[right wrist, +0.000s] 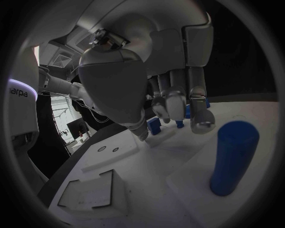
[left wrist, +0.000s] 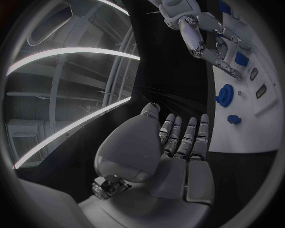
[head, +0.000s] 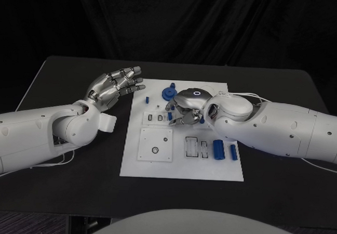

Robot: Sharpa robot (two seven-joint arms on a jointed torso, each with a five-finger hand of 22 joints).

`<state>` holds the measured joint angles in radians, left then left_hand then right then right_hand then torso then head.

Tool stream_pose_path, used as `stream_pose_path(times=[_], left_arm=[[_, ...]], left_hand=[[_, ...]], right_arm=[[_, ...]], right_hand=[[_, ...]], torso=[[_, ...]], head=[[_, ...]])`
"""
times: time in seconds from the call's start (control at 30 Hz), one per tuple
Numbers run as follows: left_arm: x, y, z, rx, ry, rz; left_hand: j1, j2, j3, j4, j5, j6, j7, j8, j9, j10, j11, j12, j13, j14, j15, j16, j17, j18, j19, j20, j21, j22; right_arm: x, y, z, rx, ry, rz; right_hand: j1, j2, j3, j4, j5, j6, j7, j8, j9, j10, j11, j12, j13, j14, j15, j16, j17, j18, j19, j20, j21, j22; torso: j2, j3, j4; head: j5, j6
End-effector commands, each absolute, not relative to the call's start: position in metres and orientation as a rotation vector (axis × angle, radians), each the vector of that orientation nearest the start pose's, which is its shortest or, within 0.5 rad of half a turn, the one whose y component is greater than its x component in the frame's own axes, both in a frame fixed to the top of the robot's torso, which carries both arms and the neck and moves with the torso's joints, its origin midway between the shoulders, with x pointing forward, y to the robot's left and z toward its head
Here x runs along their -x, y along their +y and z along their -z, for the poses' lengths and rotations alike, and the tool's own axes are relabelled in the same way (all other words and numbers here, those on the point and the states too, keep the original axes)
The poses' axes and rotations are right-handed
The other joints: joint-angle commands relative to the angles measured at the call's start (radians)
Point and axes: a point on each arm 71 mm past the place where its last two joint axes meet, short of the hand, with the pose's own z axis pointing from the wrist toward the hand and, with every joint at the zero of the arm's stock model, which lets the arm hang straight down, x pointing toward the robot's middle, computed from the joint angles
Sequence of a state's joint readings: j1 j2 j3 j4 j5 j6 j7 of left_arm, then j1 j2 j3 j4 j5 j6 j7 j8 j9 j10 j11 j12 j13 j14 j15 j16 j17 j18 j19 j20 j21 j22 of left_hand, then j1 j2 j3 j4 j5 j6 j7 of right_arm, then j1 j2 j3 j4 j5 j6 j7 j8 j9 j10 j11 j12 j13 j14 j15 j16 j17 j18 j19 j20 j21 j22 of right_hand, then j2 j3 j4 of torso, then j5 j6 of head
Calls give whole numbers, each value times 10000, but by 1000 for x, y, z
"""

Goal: Assemble the parts on the task board

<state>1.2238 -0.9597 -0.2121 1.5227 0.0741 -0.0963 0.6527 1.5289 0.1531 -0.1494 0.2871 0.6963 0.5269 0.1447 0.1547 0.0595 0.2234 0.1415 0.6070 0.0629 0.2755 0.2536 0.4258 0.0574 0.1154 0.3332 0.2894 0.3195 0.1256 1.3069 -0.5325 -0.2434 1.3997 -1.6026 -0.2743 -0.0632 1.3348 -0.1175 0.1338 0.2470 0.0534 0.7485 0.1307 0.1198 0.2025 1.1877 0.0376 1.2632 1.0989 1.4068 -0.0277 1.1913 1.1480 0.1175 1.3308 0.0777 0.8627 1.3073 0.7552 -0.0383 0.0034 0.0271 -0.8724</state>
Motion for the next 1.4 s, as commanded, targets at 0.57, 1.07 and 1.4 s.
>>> stream_pose_path(times=[0.57, 1.07, 1.4], left_arm=[[-461, 268, 209, 10556, 13239, 16332], [-471, 266, 193, 8137, 13780, 13880], [-496, 254, 187, 7244, 16629, 12118]], left_hand=[[-788, 155, -97, 65, -1322, 210, 76, 279, 22, 169, 206, 182, 24, 267, 28, 414, 45, -132, 467, 8, 394, 91], [-2141, 173, -1840, 24, -5471, 2454, 831, 1225, 118, 4535, 591, 676, -2, 4206, -883, 2639, 176, 655, 3325, -159, 2791, 1045], [-1790, 383, -2124, 11, -4374, 2974, 604, 1135, 90, 5586, 248, 181, 46, 5584, -1310, 3886, 563, 665, 3761, -543, 4296, 1828]], right_arm=[[-476, -113, 166, 4340, 14343, -8611], [-490, -188, 176, 407, 16590, -9766], [-488, -225, 187, -1919, 16533, -10721]], right_hand=[[56, 457, -352, 335, 13, 510, -26, 319, -59, 67, -41, 161, 118, 141, -45, 347, 310, -23, 280, -26, 516, 1070], [938, 1184, 31, 283, 1246, 790, 176, 518, -228, -427, 272, -133, -332, -114, 213, 60, -11, 50, 58, 187, -59, 981], [1104, 1265, 107, 416, 1563, 975, 189, 695, -263, -853, 288, -523, -947, -190, 232, -97, -199, 90, 11, 222, -252, 941]], torso=[[-35, 3, -12], [-499, 137, -89], [-995, 318, -188]], head=[[55, 533], [194, 914], [308, 953]])
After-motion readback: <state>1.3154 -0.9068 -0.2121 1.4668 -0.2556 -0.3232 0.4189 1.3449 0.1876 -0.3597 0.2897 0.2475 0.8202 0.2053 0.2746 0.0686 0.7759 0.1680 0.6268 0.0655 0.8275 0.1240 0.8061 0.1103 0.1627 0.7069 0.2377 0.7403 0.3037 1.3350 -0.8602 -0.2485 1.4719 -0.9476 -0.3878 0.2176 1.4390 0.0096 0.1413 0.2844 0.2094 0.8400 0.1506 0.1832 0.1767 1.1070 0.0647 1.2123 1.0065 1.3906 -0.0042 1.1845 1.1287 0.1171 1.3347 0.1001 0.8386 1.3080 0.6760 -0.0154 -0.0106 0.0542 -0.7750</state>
